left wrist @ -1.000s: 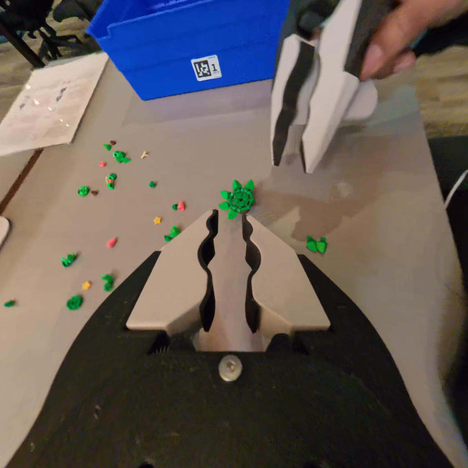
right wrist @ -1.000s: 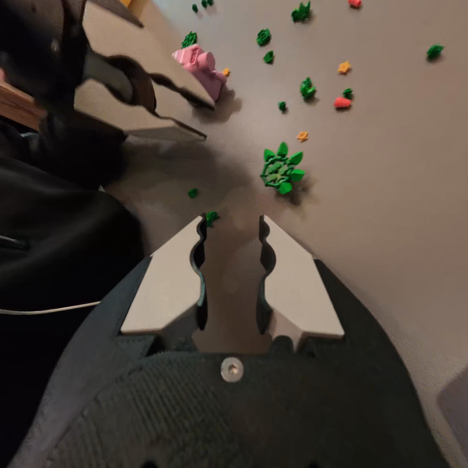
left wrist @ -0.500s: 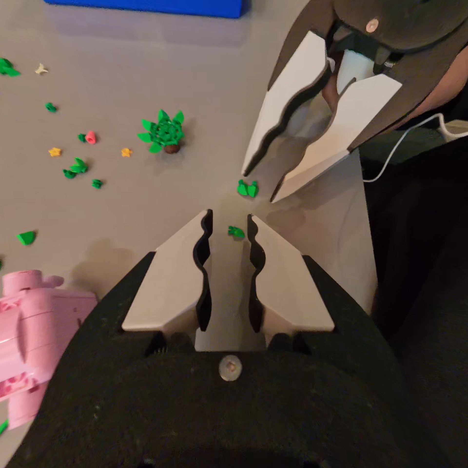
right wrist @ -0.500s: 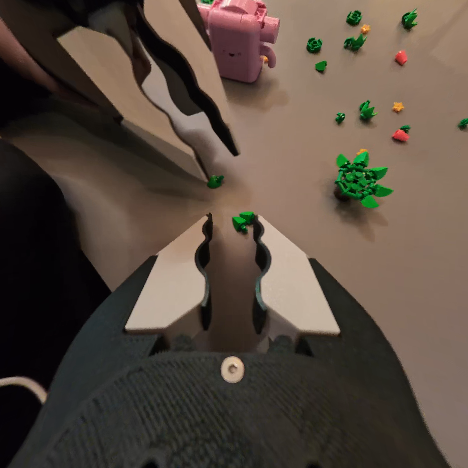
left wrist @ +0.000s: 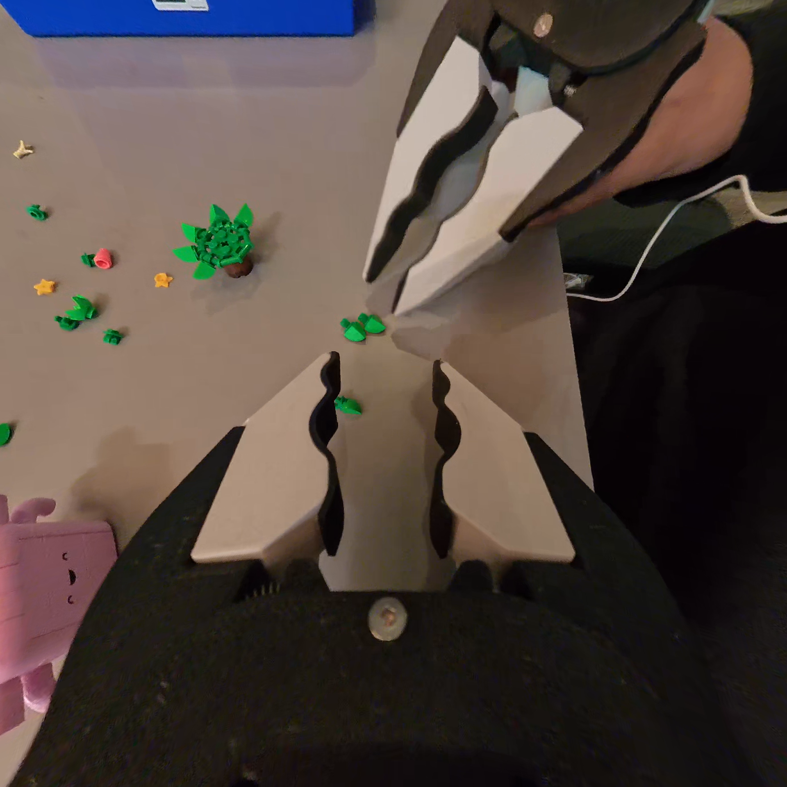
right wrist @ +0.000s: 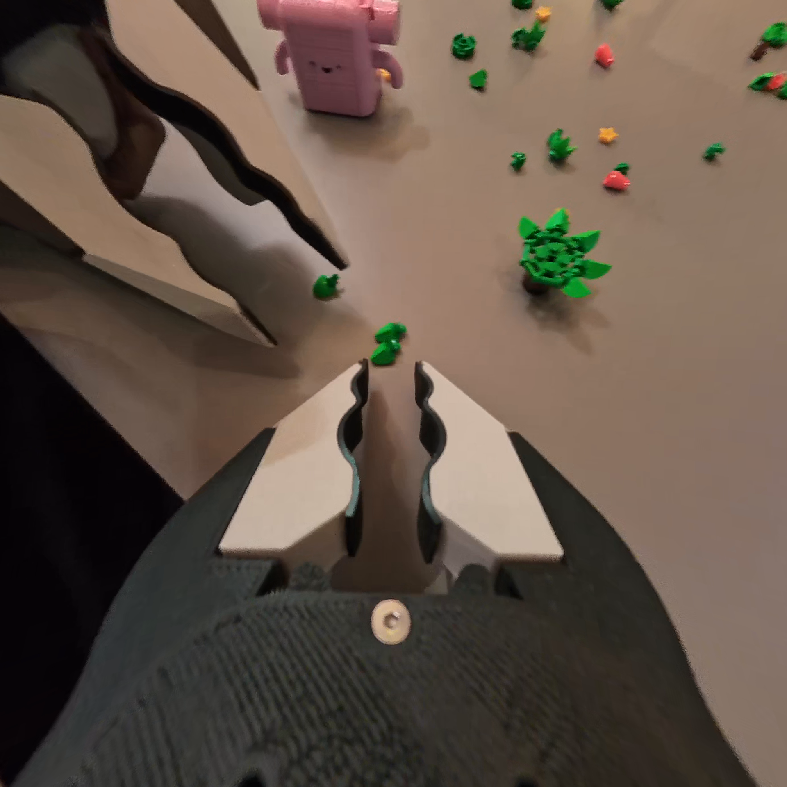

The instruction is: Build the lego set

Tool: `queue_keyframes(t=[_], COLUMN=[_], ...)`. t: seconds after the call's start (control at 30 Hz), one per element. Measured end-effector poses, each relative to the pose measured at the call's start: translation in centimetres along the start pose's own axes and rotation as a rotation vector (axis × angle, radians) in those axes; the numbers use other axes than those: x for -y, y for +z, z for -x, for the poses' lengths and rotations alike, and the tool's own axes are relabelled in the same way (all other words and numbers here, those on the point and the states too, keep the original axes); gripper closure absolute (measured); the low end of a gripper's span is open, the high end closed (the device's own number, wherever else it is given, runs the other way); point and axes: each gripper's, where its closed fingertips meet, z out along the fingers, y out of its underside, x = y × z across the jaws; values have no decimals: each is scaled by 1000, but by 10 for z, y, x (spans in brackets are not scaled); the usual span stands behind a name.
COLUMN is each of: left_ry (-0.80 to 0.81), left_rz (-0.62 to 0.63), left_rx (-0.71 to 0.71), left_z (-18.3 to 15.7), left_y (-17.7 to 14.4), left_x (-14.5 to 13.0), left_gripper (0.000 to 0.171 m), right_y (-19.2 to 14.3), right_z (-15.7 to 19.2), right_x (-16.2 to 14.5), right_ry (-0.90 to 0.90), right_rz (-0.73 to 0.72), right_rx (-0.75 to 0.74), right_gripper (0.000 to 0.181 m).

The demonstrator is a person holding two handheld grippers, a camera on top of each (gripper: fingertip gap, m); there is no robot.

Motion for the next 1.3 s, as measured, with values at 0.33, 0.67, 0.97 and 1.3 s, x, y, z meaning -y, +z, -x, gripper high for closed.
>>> queue_keyframes(t=[0.33, 0.67, 0.97, 1.3], left_ry=[-30, -16, 31, -58], left_rz=[-38, -24, 118, 103], left_rx=[11, 34, 10, -61], left_z=[3, 16, 43, 37], left_y=[-3, 0, 20, 36], left_x=[4, 11, 20, 22], left_gripper=[132, 132, 137, 138], right_y=[11, 3, -3, 17], right_z=[-11, -22, -34, -26], right_x=[-1, 4, 5, 5], right_ry=[40, 6, 64, -15], right_rz=[-14, -57, -69, -13], right_rx=[-1, 25, 40, 35], right_gripper=[172, 181, 175, 167])
